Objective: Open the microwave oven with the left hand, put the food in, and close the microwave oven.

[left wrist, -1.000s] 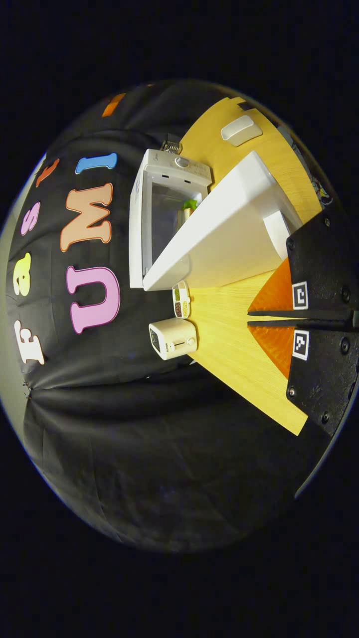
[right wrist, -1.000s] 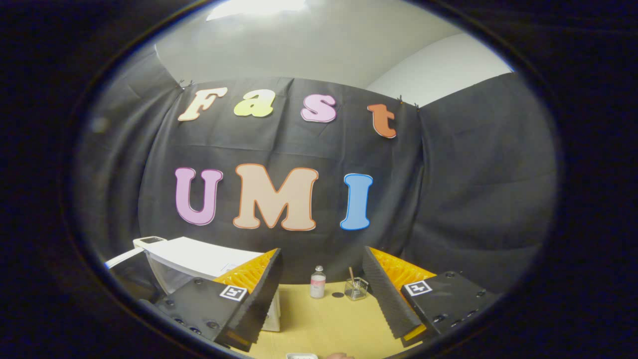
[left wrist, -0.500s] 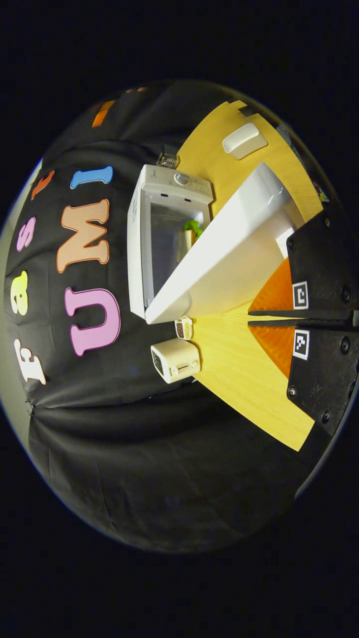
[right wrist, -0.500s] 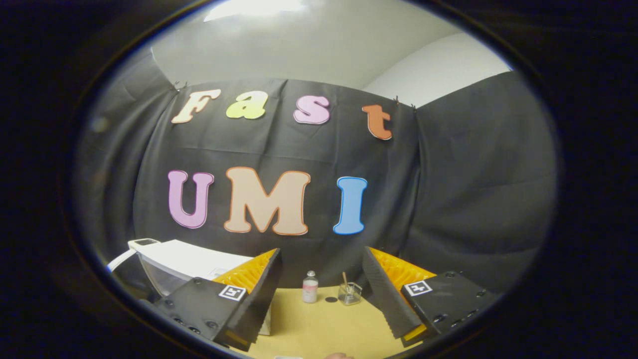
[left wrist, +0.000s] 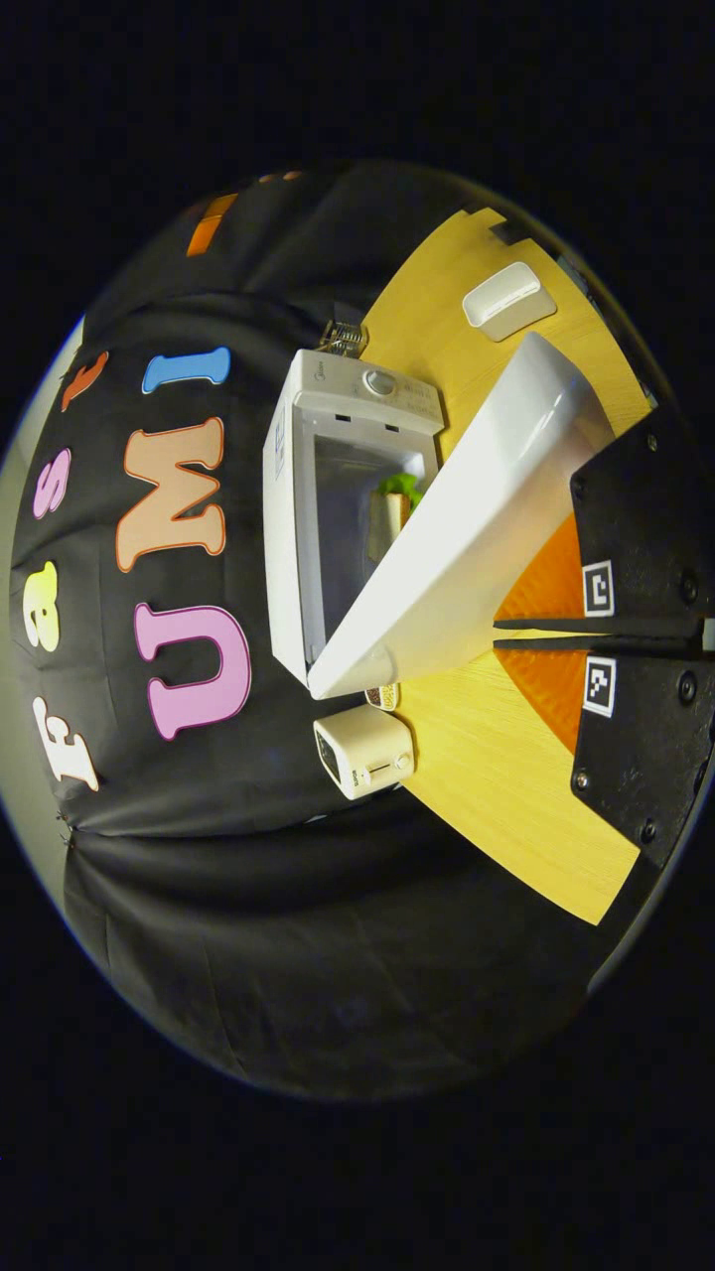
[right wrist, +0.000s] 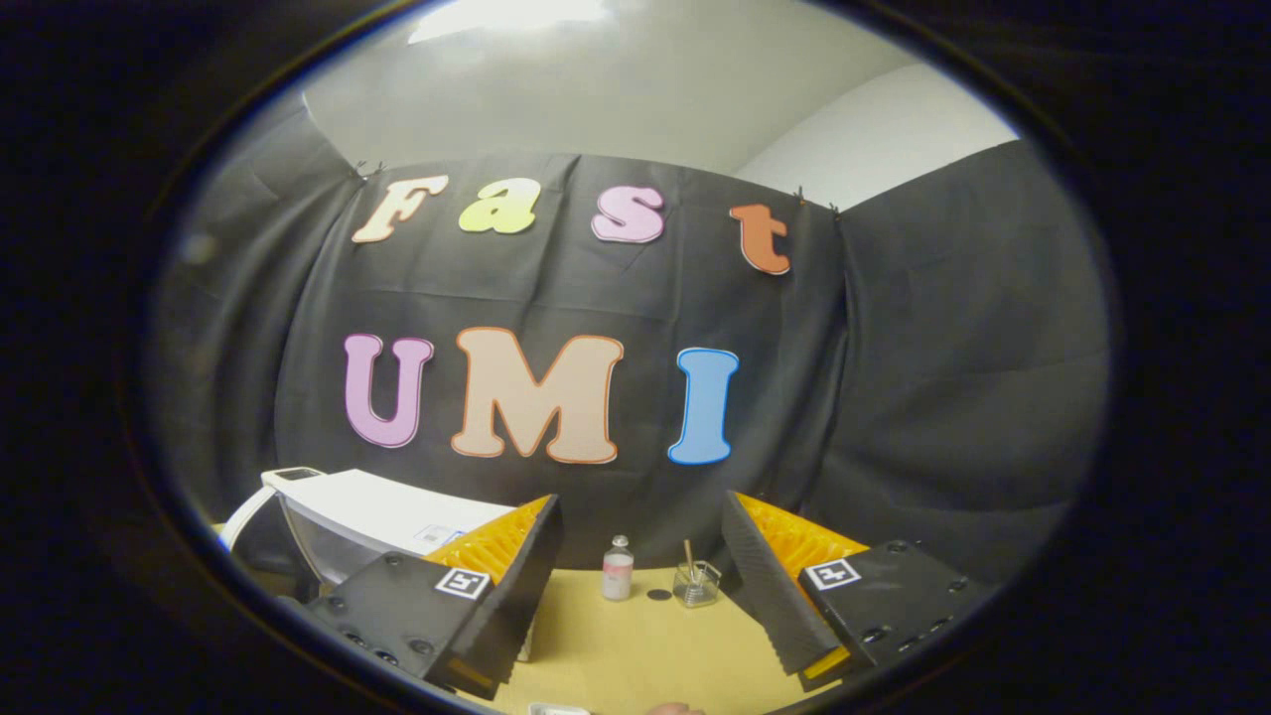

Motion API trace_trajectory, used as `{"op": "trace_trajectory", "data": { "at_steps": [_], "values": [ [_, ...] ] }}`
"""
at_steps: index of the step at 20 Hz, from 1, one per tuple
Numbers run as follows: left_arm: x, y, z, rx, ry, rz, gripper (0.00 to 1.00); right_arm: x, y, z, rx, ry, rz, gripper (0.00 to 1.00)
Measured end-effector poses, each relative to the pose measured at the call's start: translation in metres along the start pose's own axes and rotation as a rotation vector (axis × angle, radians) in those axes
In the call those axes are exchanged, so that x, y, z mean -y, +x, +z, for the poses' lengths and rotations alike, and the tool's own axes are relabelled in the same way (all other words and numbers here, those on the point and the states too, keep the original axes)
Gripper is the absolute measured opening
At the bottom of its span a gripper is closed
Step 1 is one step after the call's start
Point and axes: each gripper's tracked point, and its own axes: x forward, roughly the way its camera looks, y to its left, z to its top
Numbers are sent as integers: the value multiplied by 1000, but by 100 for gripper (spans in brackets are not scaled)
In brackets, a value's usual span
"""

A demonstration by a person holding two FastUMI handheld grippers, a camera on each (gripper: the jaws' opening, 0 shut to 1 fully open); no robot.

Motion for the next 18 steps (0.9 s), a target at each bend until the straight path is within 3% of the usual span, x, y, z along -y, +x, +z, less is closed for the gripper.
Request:
{"op": "trace_trajectory", "data": {
  "at_steps": [10, 11, 15, 18],
  "values": [
    [46, 12, 14, 21, 1, -20, 1, 19, -6, -2, -5, -9, 54, 99],
    [51, 14, 17, 24, 2, -23, 1, 18, -7, -2, -7, -8, 68, 90],
    [66, 26, 25, 31, 8, -28, 1, 18, -12, -9, -19, -17, 106, 100],
    [77, 37, 32, 31, -12, -39, 1, 17, -18, -7, -13, -29, 129, 96]
  ]
}}
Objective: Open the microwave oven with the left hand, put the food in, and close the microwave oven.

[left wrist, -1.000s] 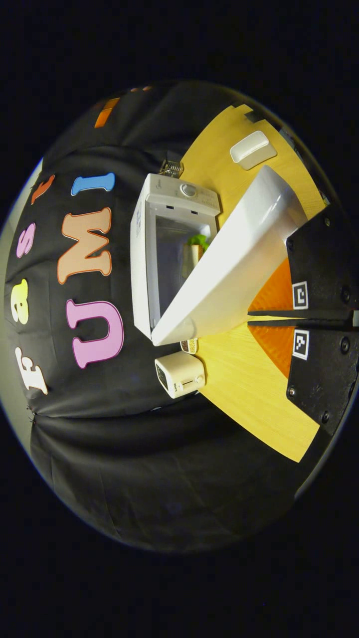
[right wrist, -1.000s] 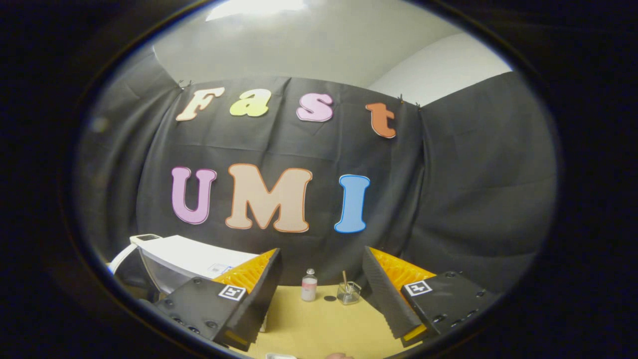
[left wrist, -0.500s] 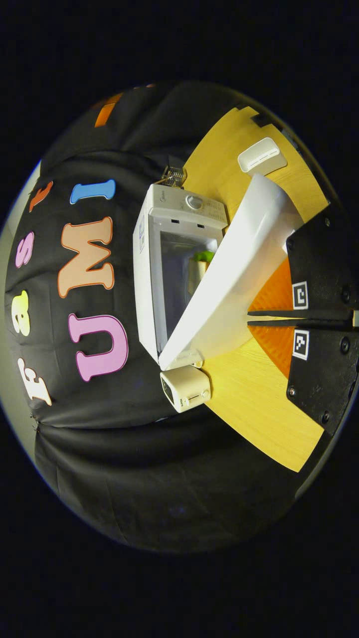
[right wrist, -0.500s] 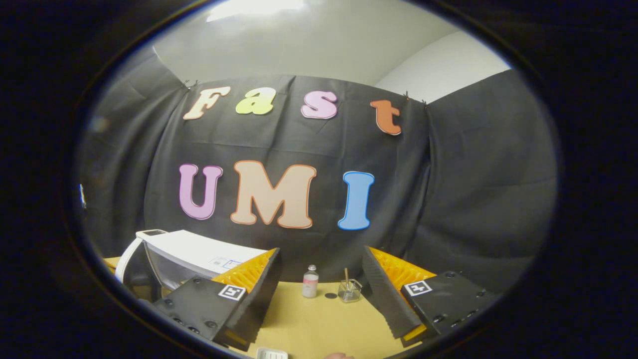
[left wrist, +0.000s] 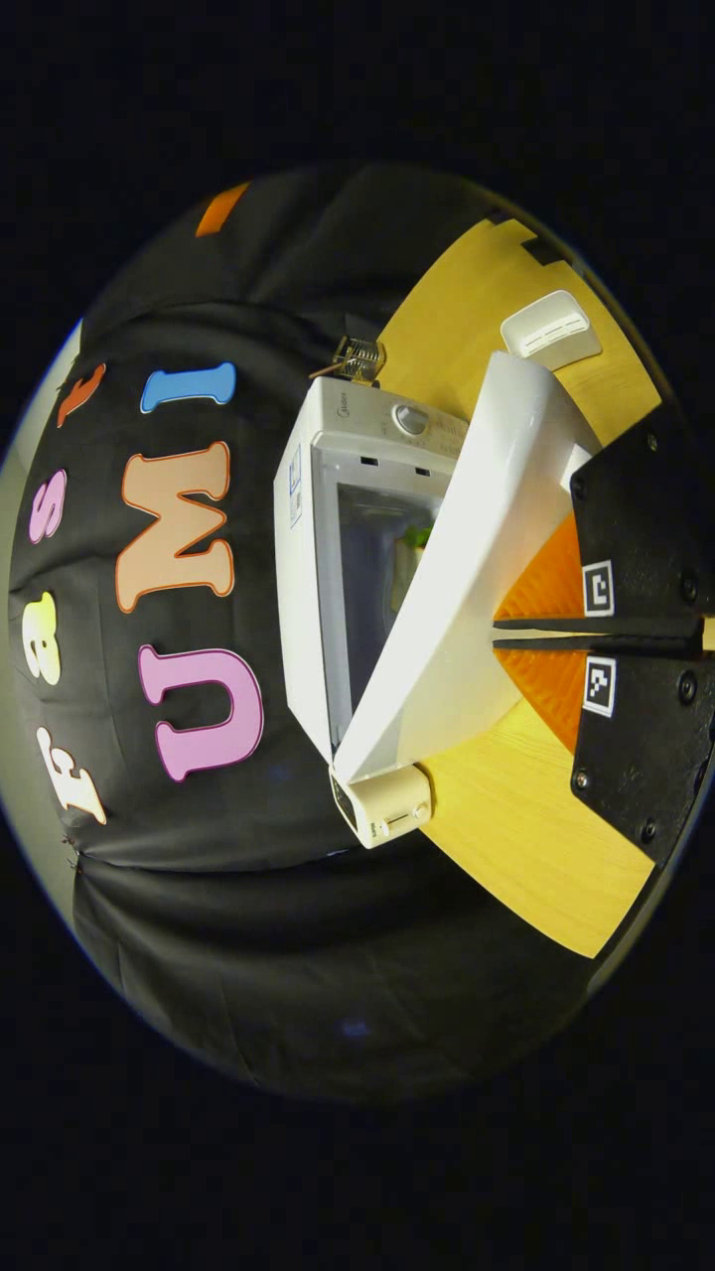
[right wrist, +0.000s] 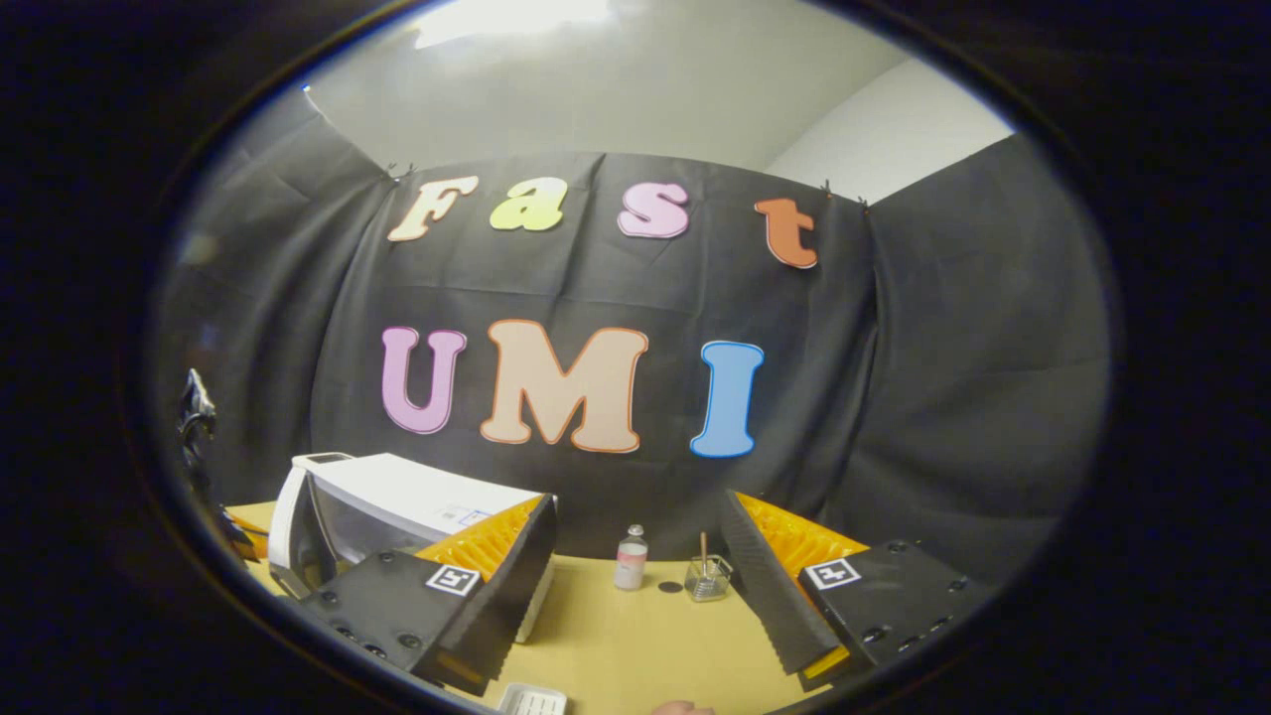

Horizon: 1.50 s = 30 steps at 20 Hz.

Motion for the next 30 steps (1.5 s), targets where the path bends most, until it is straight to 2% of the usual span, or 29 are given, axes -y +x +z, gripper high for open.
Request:
{"op": "trace_trajectory", "data": {
  "at_steps": [9, 13, 14, 16, 20, 21, 22, 24, 25, 30],
  "values": [
    [29, 41, 19, -7, -51, -32, 1, 0, -9, 4, -8, 29, 40, 96],
    [42, 59, 27, -8, -72, -45, 1, 9, -10, 3, -13, 37, 27, 96],
    [46, 63, 29, -9, -61, -49, 1, 13, -11, 3, -12, 35, 22, 100],
    [55, 71, 31, -8, -46, -63, 1, 20, -11, 0, -18, 38, 6, 96],
    [65, 88, 38, -15, -32, -80, 1, 30, -15, -6, -32, 57, -19, 96],
    [69, 91, 40, -14, -37, -86, 1, 32, -16, -6, -33, 50, -22, 100],
    [71, 95, 42, -14, -40, -89, 1, 34, -16, -7, -34, 42, -25, 96],
    [75, 103, 46, -11, -38, -91, 1, 39, -16, -7, -34, 35, -33, 100],
    [78, 105, 48, -8, -36, -93, 0, 40, -15, -7, -34, 37, -37, 96],
    [85, 116, 54, -4, -35, -99, 1, 42, -14, -9, -38, 35, -45, 96]
  ]
}}
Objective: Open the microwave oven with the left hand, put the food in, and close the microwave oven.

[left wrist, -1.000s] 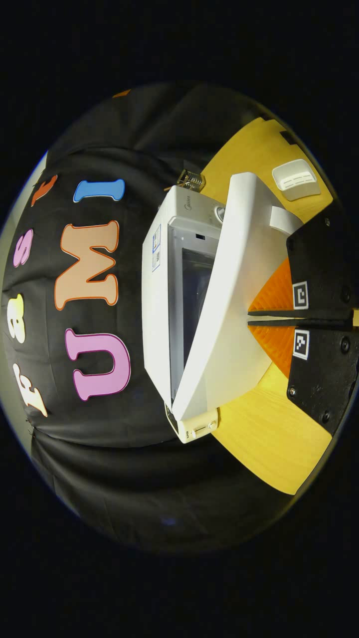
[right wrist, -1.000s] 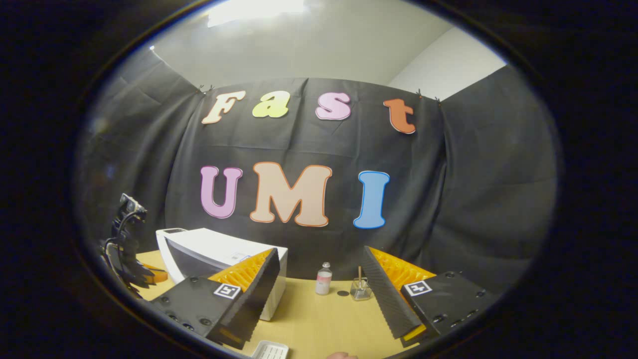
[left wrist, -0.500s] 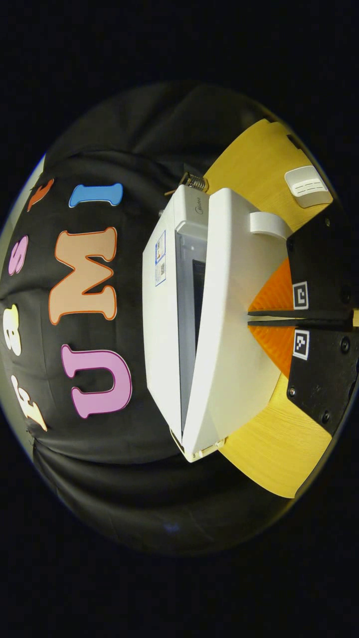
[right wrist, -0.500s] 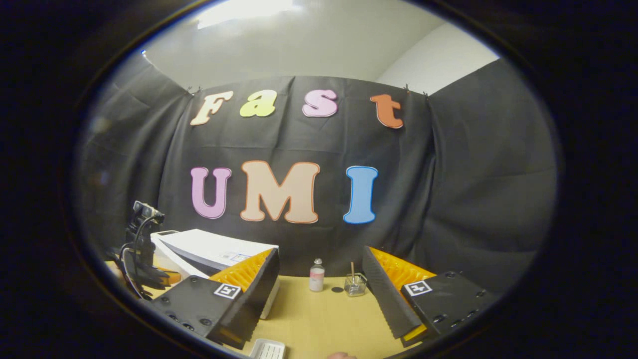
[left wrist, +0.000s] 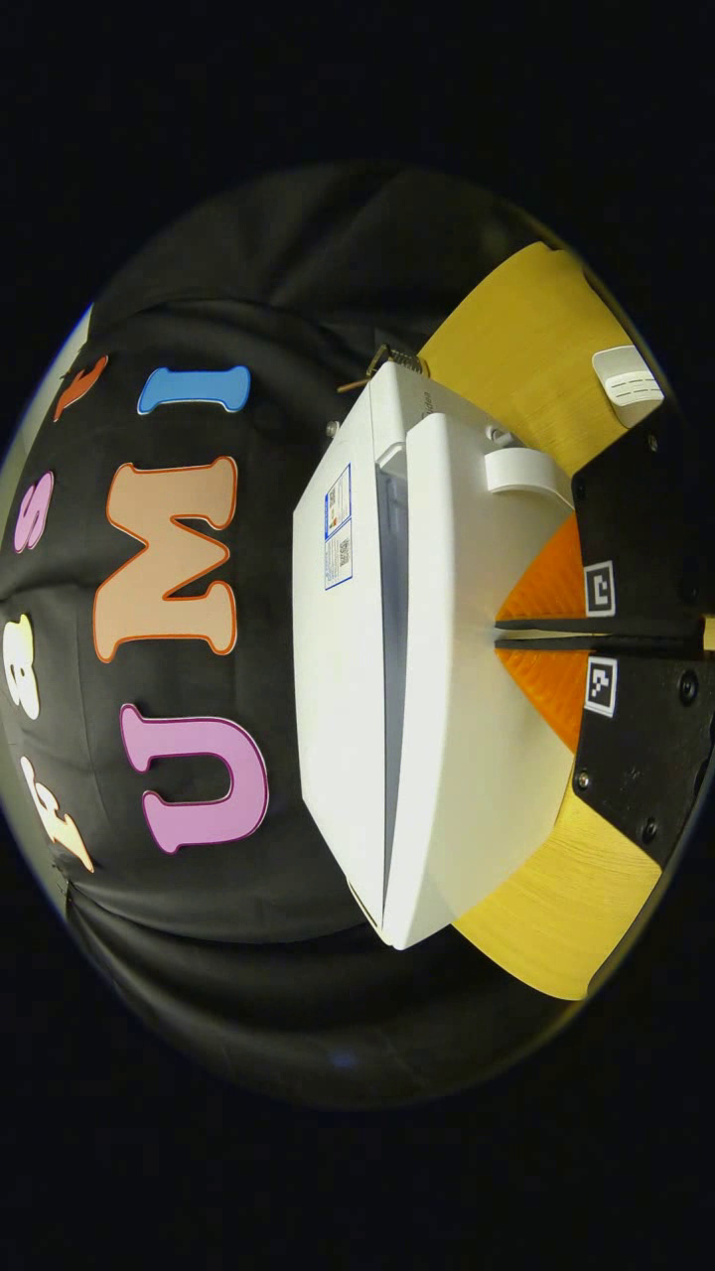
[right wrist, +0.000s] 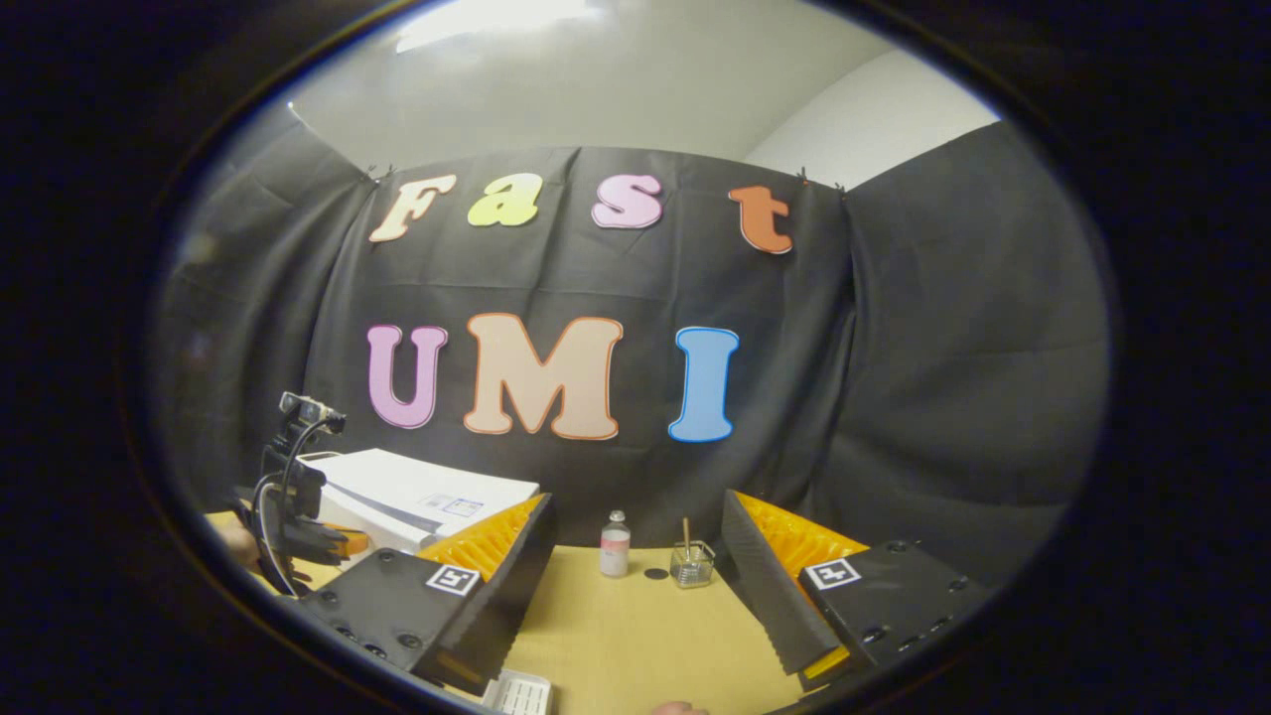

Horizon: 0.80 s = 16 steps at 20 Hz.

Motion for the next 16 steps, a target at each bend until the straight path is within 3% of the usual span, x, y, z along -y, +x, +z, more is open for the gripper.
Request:
{"op": "trace_trajectory", "data": {
  "at_steps": [2, 3, 4, 5, 16],
  "values": [
    [1, 4, -1, -4, -1, 0, 1, 1, 1, 0, 0, -6, -1, 100],
    [1, 6, 0, -5, -1, 2, 1, 1, 2, -1, -1, -9, -3, 96],
    [1, 7, 0, -6, 0, 3, 0, 1, 2, -1, -1, -9, -4, 100],
    [1, 9, 1, -4, 1, 6, 1, 1, 1, -1, -1, -5, -3, 96],
    [-1, 23, 14, 9, -18, 44, 0, -1, 6, -7, -11, -8, -8, 100]
  ]
}}
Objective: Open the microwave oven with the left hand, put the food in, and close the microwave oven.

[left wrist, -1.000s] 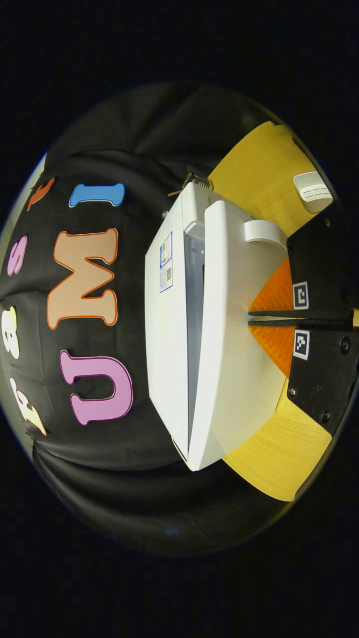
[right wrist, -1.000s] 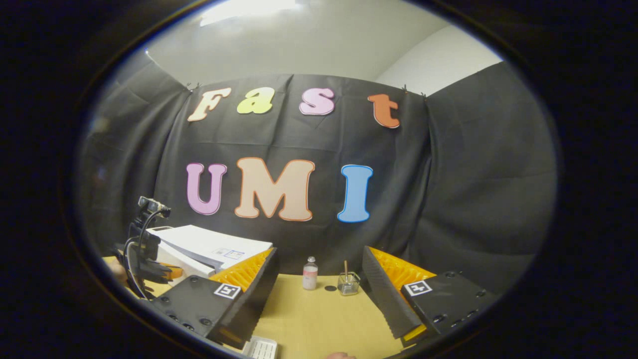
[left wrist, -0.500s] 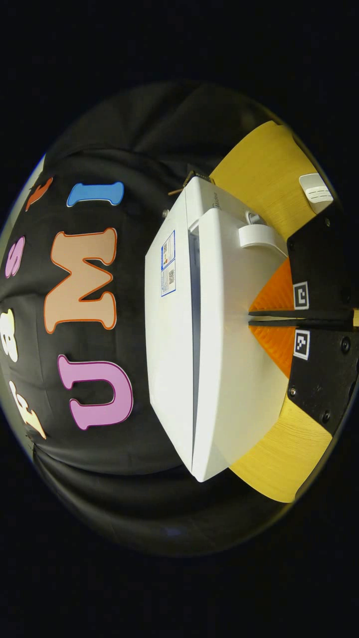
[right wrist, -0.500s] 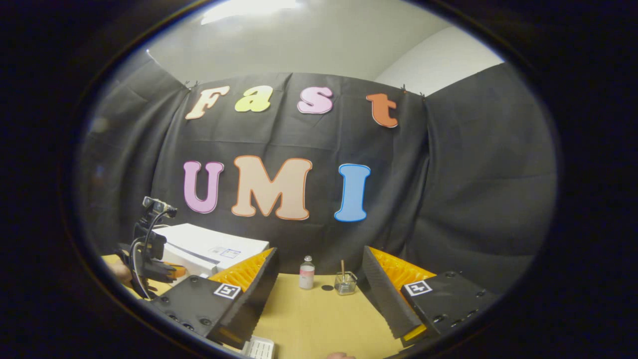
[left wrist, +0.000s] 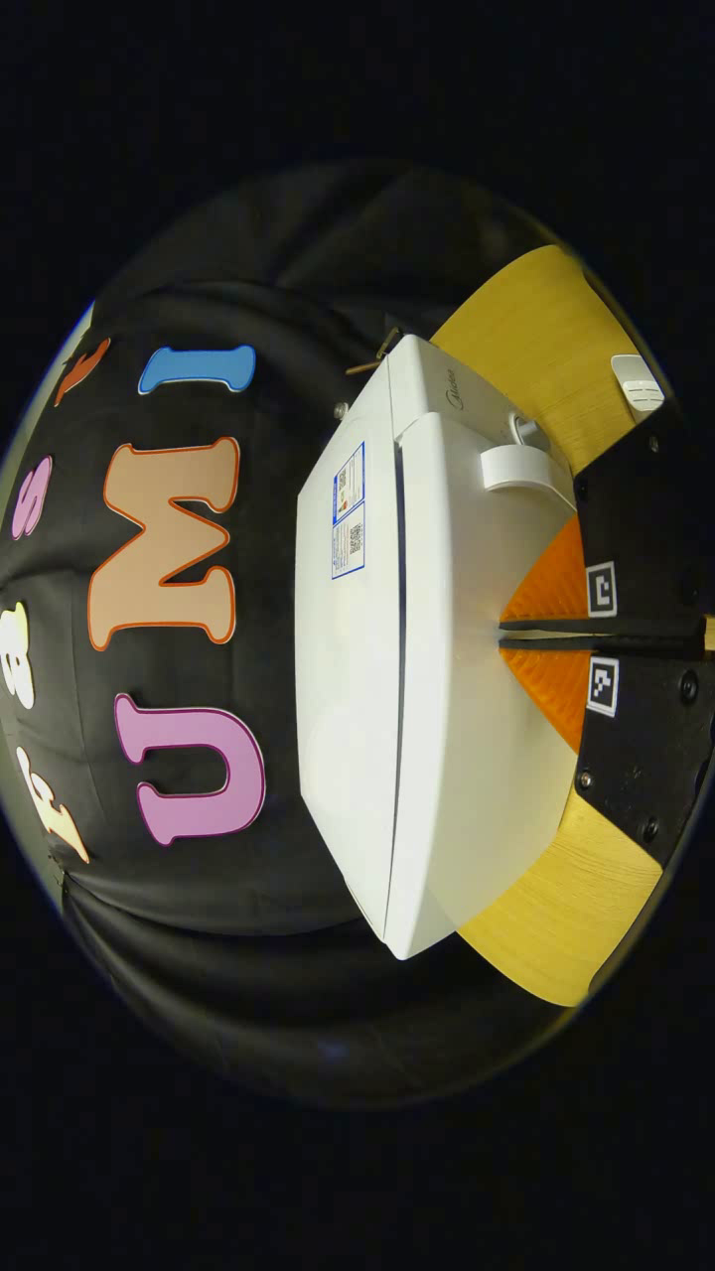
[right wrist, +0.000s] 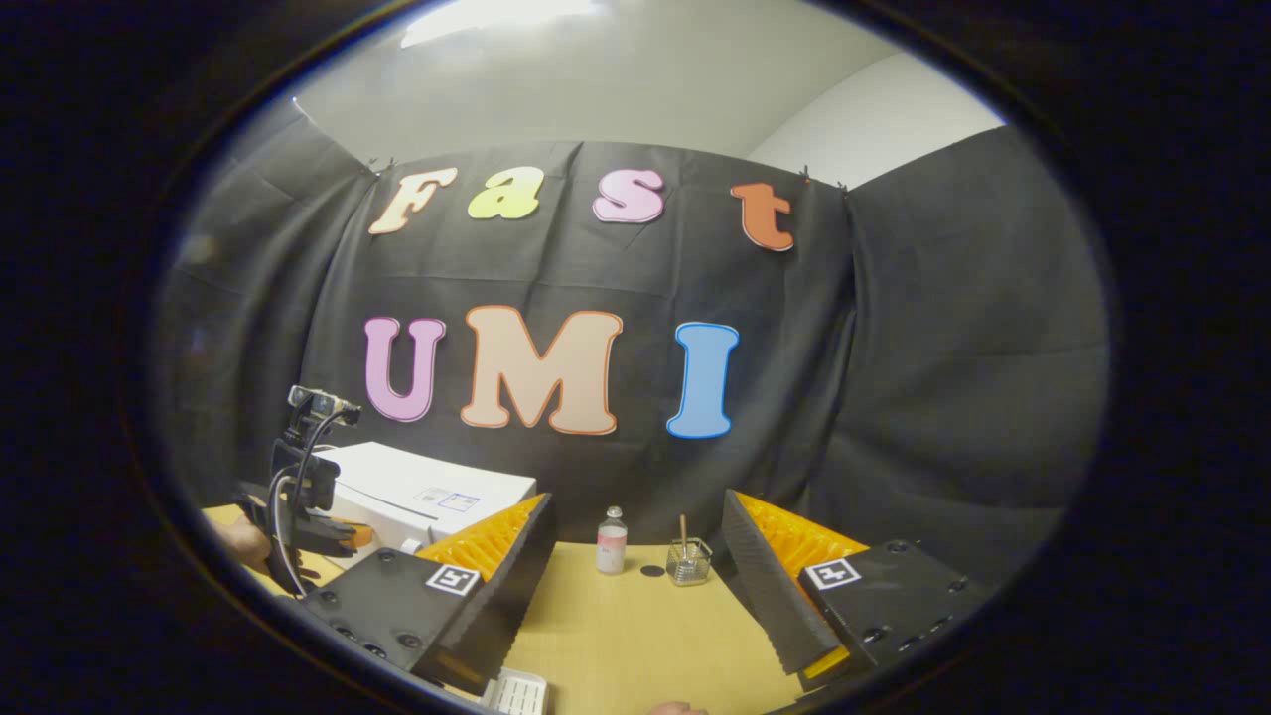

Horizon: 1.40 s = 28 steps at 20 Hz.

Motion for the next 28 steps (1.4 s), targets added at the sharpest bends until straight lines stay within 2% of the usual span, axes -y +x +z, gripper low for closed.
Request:
{"op": "trace_trajectory", "data": {
  "at_steps": [3, 8, 10, 15, 18, 20, 21, 22, 24, 25, 28],
  "values": [
    [0, 1, -4, -27, -32, 22, 1, -3, 2, -3, -11, 3, 8, 97],
    [-3, -7, 3, -12, -8, 8, 1, -7, 0, -7, -19, 4, 13, 96],
    [3, -22, 6, 0, -14, -20, 1, -11, -2, -6, -20, 9, 20, 97],
    [9, -81, 30, 103, -19, -43, 1, -27, 3, 1, -12, 20, 46, 96],
    [7, -120, 34, 126, -38, -48, 0, -40, 4, 10, 2, 26, 71, 96],
    [2, -145, 47, 172, -33, -36, 0, -49, 5, 13, 10, 19, 91, 96],
    [-3, -156, 47, 199, -19, -28, 0, -53, 5, 13, 10, 17, 100, 100],
    [-9, -167, 56, 240, -8, -11, 0, -58, 5, 14, 9, 17, 111, 96],
    [-18, -186, 76, 309, 11, 14, 1, -67, 4, 15, 10, 17, 129, 96],
    [-21, -195, 86, 340, 15, 18, 1, -70, 3, 16, 13, 14, 138, 100],
    [-20, -217, 107, 409, 12, 9, 1, -78, 2, 19, 15, 8, 155, 96]
  ]
}}
